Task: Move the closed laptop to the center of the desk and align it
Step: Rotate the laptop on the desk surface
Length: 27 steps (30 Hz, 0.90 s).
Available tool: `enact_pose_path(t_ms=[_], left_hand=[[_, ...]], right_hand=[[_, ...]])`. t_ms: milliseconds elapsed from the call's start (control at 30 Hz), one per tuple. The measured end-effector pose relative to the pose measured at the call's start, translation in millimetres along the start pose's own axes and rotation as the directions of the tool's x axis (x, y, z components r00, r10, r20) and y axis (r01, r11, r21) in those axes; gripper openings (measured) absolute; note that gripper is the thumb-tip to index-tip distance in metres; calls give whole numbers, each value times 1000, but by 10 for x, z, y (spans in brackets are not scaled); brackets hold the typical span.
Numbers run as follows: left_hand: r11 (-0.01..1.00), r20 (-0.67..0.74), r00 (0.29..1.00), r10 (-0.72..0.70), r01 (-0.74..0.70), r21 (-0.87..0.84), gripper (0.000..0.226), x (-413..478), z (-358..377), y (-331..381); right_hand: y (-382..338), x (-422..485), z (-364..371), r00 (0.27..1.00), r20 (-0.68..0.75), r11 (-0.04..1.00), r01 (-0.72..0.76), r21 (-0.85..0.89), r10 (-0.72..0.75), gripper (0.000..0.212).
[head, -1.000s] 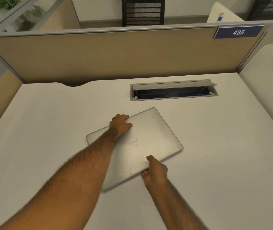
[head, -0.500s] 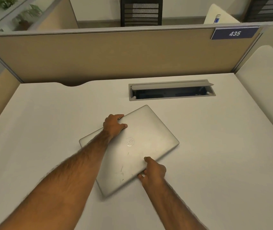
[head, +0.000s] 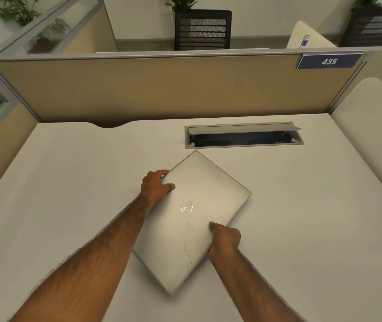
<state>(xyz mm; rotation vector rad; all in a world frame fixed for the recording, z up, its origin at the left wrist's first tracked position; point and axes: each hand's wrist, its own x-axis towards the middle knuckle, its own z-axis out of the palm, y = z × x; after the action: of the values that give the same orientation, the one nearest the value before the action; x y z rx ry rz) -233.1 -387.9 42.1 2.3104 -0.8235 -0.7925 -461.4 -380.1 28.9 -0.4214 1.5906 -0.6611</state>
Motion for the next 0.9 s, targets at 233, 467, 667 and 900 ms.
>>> enact_pose_path(t_ms=[233,467,667,900], left_hand=[[991,-36,998,-48,43,-129,63,-214,-41,-106],[980,-62,993,-104,92,-177,66,-426,9,-272],[972,-90,985,-147,126,-200,64,-613,53,-326],[949,-137,969,-203,160,-273,64,-837,179,-371]], right_hand=[[-242,194,14,998,8,991,66,-121,-66,45],[-459,340,75,985,-18,937,158,-313,-172,55],[-604,498,187,976,24,881,205,-426,-215,66],[-825,620,276,961,116,829,277,-486,-253,63]])
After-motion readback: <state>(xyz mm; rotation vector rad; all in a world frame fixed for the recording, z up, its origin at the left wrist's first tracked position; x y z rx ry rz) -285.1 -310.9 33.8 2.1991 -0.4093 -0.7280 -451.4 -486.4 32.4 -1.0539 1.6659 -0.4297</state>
